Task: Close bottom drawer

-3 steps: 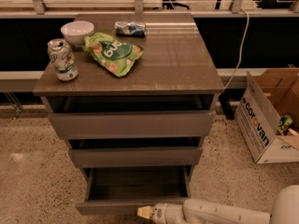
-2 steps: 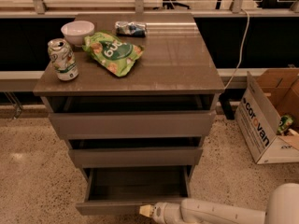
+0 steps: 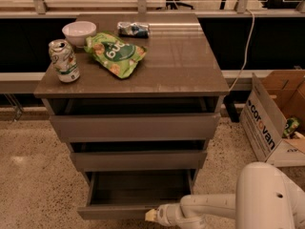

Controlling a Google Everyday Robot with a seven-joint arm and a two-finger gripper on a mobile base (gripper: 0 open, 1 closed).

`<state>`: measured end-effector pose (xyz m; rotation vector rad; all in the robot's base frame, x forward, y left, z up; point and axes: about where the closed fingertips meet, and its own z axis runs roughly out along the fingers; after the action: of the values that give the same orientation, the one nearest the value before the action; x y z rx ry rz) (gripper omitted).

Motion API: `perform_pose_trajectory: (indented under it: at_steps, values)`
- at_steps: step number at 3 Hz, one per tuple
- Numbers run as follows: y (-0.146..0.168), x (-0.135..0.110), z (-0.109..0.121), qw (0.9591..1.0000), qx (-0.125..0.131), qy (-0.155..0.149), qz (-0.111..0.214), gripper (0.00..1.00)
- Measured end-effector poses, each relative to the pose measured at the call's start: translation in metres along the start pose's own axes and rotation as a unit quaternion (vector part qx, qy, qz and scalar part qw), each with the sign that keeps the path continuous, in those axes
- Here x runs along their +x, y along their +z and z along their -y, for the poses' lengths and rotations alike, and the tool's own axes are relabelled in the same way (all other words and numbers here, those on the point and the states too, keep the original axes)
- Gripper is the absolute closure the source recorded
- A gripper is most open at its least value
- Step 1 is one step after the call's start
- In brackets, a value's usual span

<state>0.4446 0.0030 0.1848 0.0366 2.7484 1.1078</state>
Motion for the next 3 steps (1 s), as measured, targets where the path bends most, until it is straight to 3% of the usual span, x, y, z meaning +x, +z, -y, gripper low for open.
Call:
perform_pose_trajectory:
  at_steps: [2, 3]
  values:
    - [0.011, -0.031, 0.003, 0.9998, -0.017, 0.014, 0.004, 1.00]
    - [0.009, -0.063, 0.004, 0.9985, -0.033, 0.026, 0.033, 1.00]
